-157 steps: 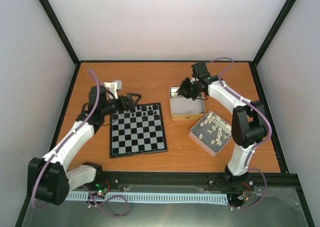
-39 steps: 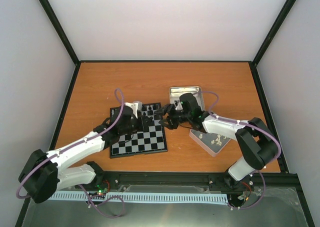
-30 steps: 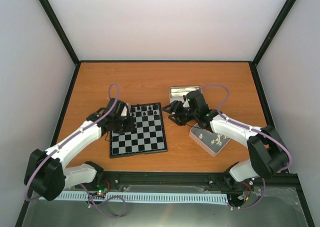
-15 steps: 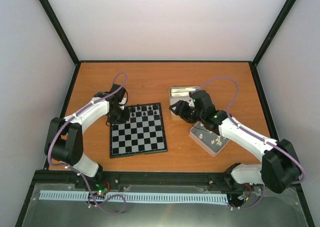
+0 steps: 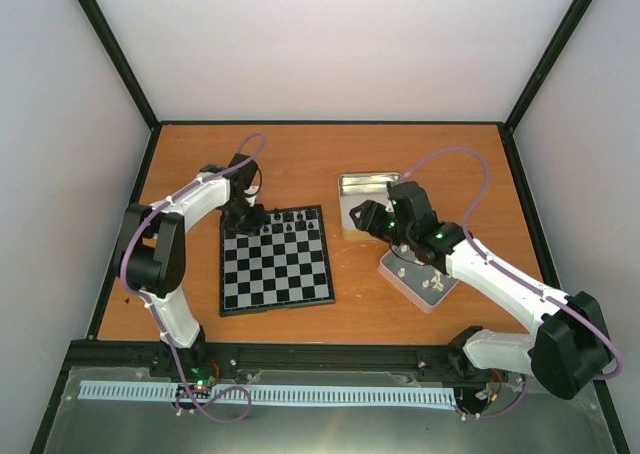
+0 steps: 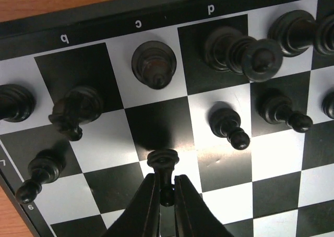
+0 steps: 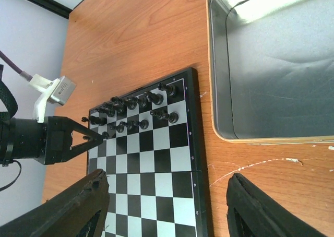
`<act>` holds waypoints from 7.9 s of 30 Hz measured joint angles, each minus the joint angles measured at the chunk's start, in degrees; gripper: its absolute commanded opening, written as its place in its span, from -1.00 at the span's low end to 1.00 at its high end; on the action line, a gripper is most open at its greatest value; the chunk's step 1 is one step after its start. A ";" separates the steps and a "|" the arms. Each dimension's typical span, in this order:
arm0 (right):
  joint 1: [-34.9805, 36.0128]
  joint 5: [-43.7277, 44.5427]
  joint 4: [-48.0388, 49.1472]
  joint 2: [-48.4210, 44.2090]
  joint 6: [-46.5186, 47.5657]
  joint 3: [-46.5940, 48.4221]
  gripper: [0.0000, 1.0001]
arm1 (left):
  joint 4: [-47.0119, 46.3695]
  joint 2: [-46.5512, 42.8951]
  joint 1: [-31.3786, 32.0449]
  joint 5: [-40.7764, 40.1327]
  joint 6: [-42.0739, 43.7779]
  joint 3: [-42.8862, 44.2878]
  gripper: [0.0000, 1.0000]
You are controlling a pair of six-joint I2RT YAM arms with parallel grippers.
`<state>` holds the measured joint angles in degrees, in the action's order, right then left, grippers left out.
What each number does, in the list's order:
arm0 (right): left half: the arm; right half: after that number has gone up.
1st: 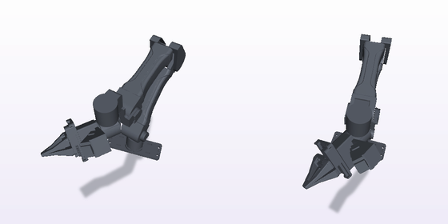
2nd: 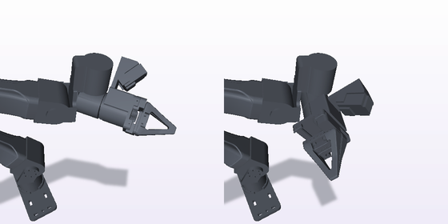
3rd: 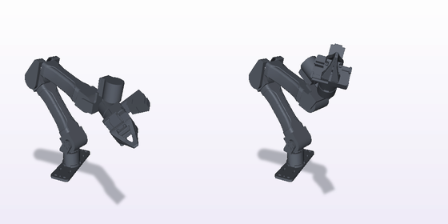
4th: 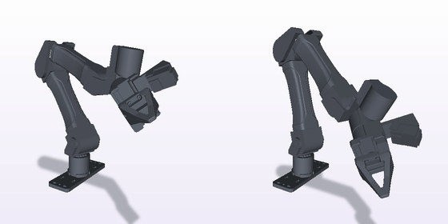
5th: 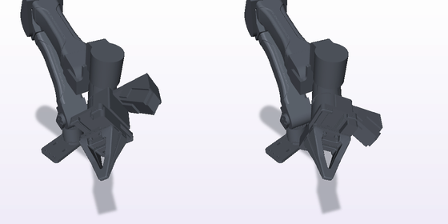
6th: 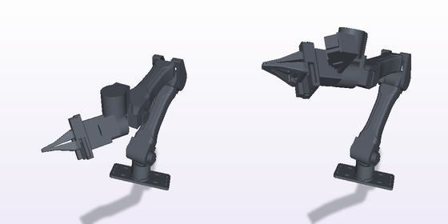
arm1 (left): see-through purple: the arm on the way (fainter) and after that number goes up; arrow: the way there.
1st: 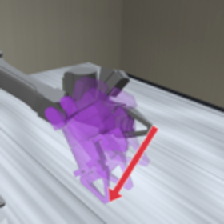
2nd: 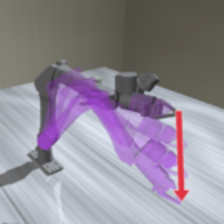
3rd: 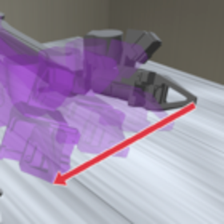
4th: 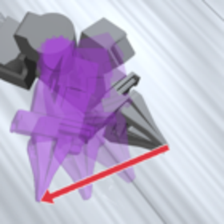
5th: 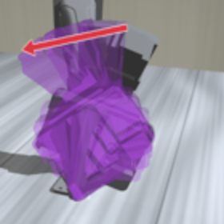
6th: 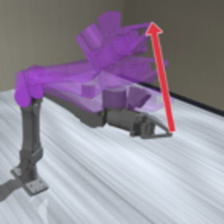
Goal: Set up the chess pieces on the board
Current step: Place the chess piece on the chessboard, then move the storage box to the center of the board, then adjust the storage box at the center of the board, then pick up the chess piece from the storage box.
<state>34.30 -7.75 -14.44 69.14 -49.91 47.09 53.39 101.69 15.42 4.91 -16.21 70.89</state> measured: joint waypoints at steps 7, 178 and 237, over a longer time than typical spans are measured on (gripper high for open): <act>0.00 0.72 -0.39 -0.22 1.07 0.00 0.24 | 1.68 1.66 0.00 -0.74 1.31 2.47 -0.88; -0.52 5.01 -41.05 57.72 52.39 59.28 -0.91 | -32.15 -25.00 -17.94 6.45 -9.79 -6.45 0.64; -8.02 42.38 -36.96 43.67 -0.72 35.39 -0.26 | -30.69 -44.83 -17.94 13.40 -11.61 -23.21 0.74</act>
<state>26.28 34.63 -51.40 112.81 -50.63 82.48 22.70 56.86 -2.52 18.31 -27.81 47.68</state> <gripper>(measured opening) 0.349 0.868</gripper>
